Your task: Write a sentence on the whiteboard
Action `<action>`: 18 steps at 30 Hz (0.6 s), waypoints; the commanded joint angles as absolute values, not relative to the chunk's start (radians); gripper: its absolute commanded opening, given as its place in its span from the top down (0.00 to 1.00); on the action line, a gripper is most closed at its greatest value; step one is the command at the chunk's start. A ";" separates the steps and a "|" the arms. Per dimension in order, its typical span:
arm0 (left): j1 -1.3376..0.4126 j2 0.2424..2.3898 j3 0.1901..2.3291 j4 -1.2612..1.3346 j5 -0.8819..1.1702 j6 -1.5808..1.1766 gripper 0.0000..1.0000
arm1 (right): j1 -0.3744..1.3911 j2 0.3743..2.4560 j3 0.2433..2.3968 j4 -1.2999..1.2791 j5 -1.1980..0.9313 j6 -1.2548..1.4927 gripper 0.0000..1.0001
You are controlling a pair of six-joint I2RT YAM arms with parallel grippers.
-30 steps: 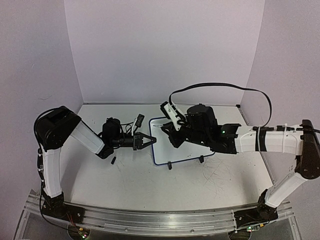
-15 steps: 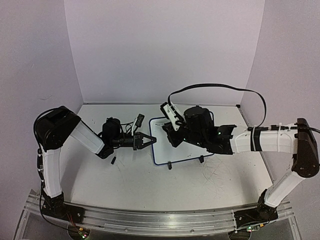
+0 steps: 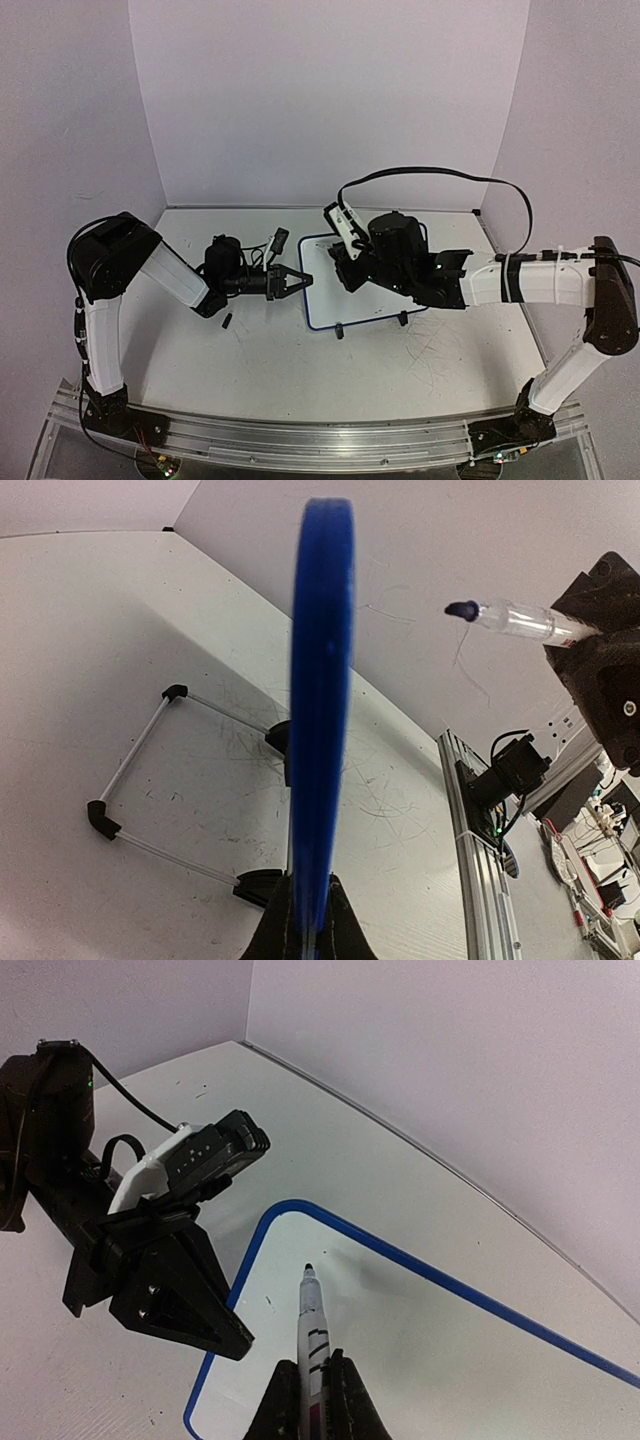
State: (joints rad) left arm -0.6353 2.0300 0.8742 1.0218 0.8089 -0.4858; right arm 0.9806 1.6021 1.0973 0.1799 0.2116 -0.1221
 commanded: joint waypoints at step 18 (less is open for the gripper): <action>-0.650 1.993 0.867 1.002 0.809 -0.469 1.00 | 0.984 1.634 1.124 0.215 0.265 -0.092 1.00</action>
State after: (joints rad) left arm -0.6361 2.0287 0.8742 1.0210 0.8087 -0.4858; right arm 0.9806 1.6252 1.0973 0.1802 0.2374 -0.1072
